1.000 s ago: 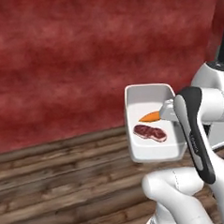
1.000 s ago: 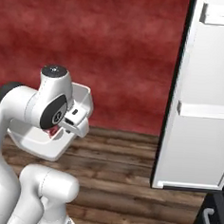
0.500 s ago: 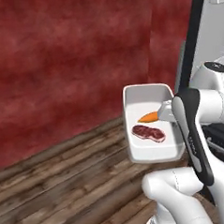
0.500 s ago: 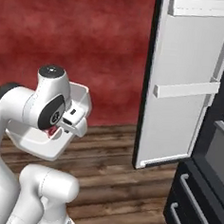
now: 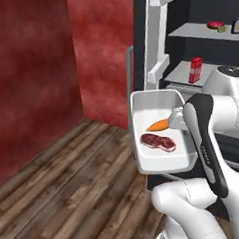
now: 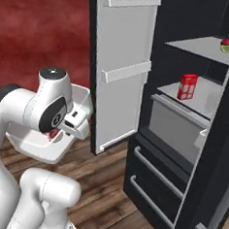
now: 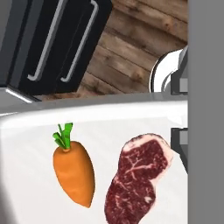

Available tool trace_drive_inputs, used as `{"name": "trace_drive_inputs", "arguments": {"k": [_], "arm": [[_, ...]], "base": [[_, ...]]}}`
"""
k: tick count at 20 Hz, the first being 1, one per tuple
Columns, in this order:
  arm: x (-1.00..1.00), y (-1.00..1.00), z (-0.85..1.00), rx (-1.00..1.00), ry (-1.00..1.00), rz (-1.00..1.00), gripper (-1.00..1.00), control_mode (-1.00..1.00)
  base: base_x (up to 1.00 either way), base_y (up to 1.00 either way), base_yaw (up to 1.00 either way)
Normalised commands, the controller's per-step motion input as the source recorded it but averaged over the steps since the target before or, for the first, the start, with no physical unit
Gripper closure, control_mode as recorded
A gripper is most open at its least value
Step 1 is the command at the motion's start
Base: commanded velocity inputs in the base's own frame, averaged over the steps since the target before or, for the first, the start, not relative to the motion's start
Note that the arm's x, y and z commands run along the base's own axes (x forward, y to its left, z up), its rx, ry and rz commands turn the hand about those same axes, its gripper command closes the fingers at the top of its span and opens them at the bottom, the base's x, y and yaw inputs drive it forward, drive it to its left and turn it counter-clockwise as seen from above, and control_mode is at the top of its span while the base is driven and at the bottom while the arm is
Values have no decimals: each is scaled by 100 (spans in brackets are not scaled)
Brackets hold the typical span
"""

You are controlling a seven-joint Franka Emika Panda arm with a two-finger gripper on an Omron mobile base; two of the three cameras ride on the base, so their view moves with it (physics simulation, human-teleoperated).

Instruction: Place the tupperware on the second highest shelf of the fridge. Make space for the tupperware among the existing items by rearranging them on the shelves if needed. Close the fridge door when finished.

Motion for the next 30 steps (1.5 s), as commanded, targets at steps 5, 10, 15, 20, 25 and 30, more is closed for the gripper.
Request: {"name": "trace_drive_inputs", "arguments": {"k": [5, 10, 15, 20, 25, 30], "arm": [[0, 0, 0, 0, 0, 0, 100, 100], [0, 0, 0, 0, 0, 0, 100, 100], [0, 0, 0, 0, 0, 0, 100, 100], [0, 0, 0, 0, 0, 0, 100, 100], [0, 0, 0, 0, 0, 0, 100, 100], [0, 0, 0, 0, 0, 0, 100, 100]], "base": [[11, 40, -69], [32, 36, -67], [50, 40, -66], [56, 3, -35], [72, 0, -11], [60, 0, -5]]}}
